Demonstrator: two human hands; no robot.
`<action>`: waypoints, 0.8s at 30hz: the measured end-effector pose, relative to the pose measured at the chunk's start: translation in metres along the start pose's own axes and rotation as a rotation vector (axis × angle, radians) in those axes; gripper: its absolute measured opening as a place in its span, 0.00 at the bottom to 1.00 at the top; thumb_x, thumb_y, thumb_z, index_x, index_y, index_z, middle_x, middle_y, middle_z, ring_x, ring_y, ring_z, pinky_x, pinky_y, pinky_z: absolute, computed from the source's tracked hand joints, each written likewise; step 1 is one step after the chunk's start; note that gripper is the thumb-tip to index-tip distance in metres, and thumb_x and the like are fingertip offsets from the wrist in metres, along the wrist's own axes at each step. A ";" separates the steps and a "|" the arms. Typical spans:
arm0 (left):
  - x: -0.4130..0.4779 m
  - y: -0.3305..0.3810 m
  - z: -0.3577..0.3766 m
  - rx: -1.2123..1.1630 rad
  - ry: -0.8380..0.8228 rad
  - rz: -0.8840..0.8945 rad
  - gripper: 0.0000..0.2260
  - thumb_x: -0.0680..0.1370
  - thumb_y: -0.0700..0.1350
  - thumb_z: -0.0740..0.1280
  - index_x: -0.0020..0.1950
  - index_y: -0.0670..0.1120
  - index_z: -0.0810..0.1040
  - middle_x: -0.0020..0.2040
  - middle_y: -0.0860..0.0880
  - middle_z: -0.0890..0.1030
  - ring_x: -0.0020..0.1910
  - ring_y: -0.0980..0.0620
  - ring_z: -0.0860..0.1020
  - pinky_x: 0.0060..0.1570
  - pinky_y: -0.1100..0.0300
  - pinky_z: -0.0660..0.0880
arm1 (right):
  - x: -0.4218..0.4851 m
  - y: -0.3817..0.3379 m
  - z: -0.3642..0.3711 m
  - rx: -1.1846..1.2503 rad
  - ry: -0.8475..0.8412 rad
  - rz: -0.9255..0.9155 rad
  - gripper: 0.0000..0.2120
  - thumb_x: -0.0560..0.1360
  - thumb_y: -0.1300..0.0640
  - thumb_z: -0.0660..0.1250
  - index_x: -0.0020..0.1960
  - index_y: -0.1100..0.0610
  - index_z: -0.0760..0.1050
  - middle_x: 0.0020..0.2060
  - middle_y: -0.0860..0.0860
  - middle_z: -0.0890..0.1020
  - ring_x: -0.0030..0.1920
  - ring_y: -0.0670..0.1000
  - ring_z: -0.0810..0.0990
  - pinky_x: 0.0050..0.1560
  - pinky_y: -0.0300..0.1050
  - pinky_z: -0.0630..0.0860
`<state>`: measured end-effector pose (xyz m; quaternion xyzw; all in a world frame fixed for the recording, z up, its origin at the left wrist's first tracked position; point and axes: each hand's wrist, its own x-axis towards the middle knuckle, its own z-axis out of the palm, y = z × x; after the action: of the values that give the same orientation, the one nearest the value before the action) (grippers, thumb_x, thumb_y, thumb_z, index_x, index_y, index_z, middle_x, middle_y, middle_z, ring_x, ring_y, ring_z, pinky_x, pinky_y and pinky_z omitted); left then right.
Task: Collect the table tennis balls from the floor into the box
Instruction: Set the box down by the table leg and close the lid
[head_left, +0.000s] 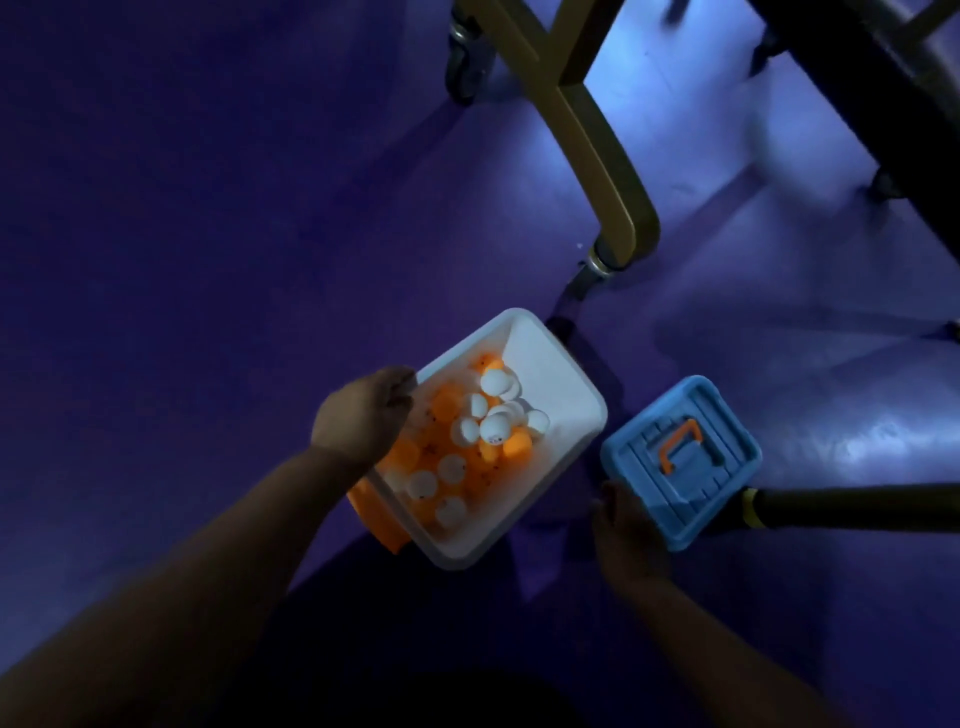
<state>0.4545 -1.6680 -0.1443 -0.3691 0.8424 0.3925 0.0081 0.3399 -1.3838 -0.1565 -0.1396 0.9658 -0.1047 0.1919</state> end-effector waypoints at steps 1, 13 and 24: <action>0.004 -0.001 0.001 0.010 0.000 0.010 0.17 0.79 0.45 0.63 0.69 0.48 0.72 0.64 0.48 0.78 0.62 0.45 0.75 0.55 0.56 0.71 | 0.004 0.010 0.004 -0.051 0.003 -0.021 0.14 0.78 0.59 0.63 0.61 0.62 0.73 0.56 0.59 0.77 0.57 0.60 0.76 0.55 0.52 0.72; 0.007 0.003 0.001 0.165 0.112 0.110 0.15 0.78 0.49 0.64 0.64 0.48 0.72 0.56 0.48 0.79 0.49 0.51 0.77 0.43 0.58 0.72 | 0.039 0.072 0.022 -0.295 -0.098 0.099 0.20 0.76 0.54 0.64 0.64 0.60 0.64 0.64 0.56 0.69 0.64 0.55 0.71 0.61 0.48 0.69; -0.025 -0.020 -0.010 0.070 0.237 -0.199 0.12 0.76 0.50 0.65 0.54 0.44 0.73 0.48 0.47 0.77 0.43 0.49 0.74 0.38 0.56 0.67 | 0.041 0.073 0.015 -0.364 0.090 -0.109 0.10 0.71 0.60 0.68 0.50 0.65 0.76 0.47 0.62 0.80 0.48 0.63 0.81 0.45 0.54 0.78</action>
<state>0.4883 -1.6676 -0.1433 -0.4940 0.8100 0.3137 -0.0395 0.2926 -1.3304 -0.2032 -0.2193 0.9674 0.0554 0.1142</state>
